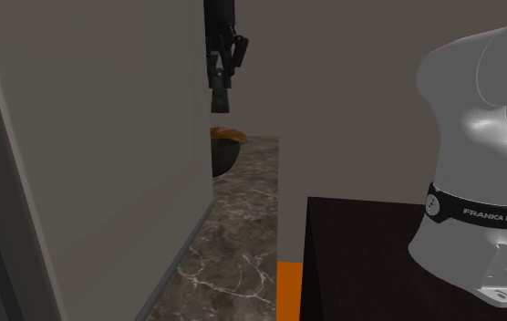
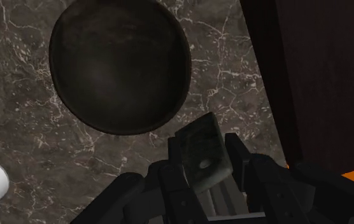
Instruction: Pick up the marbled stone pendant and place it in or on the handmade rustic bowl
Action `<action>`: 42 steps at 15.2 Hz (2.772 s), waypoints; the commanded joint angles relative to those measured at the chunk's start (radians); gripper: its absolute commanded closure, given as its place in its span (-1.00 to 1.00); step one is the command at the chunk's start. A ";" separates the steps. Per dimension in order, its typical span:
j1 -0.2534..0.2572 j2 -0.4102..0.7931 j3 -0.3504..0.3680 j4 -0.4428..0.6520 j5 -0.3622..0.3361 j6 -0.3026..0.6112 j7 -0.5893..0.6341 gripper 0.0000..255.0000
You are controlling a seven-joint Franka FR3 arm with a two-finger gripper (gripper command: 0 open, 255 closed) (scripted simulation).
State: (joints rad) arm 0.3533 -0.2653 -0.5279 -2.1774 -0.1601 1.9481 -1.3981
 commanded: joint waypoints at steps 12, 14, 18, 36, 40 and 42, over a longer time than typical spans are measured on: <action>-0.031 0.310 -0.113 0.228 0.172 0.045 -0.223 1.00; -0.032 0.318 -0.113 0.209 0.178 0.071 -0.227 1.00; -0.035 0.338 -0.113 0.174 0.192 0.122 -0.237 1.00; -0.039 0.371 -0.112 0.133 0.216 0.189 -0.253 -1.00; -0.032 0.326 -0.114 0.192 0.183 0.095 -0.230 -1.00; -0.030 0.316 -0.113 0.209 0.176 0.070 -0.225 -1.00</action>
State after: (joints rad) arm 0.3236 0.0515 -0.6406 -1.9799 0.0170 2.0314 -1.6226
